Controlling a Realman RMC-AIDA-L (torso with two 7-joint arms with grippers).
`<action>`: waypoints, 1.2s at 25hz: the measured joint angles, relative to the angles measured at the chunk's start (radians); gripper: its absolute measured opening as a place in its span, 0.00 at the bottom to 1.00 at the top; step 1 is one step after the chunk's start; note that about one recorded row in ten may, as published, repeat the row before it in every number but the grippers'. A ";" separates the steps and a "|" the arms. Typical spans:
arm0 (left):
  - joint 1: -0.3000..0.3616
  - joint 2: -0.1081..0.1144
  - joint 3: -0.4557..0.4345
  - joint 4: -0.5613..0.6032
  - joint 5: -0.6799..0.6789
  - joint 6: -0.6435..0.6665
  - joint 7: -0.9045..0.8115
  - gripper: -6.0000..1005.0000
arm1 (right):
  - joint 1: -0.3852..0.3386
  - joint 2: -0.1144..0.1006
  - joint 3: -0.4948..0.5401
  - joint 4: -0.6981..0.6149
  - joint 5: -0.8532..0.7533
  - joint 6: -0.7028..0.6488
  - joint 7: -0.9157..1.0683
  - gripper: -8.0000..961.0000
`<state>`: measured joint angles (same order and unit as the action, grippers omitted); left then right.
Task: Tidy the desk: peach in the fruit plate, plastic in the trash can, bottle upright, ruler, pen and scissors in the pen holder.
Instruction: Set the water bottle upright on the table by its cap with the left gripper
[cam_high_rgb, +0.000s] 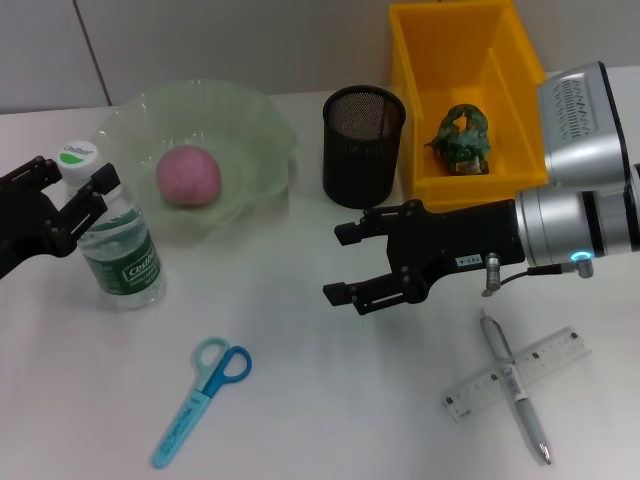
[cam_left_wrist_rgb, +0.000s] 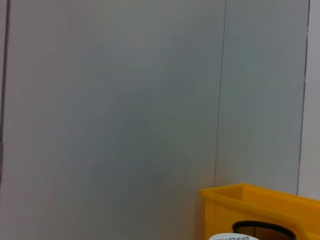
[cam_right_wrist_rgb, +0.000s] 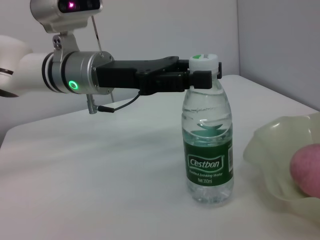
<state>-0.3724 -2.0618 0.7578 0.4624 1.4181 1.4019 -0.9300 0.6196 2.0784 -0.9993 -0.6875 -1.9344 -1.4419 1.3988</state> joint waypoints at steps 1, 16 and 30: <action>-0.001 -0.001 0.000 0.000 0.000 -0.004 0.003 0.43 | 0.000 0.000 0.000 0.000 0.000 0.001 0.000 0.85; -0.008 -0.003 -0.019 -0.006 -0.002 -0.027 0.030 0.42 | 0.007 0.002 -0.001 0.000 0.001 0.023 0.000 0.85; -0.010 -0.005 -0.023 -0.007 -0.002 -0.034 0.036 0.42 | 0.011 0.002 -0.001 0.000 0.005 0.024 0.000 0.85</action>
<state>-0.3820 -2.0664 0.7347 0.4556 1.4157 1.3681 -0.8944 0.6306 2.0801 -1.0001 -0.6872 -1.9296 -1.4184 1.3990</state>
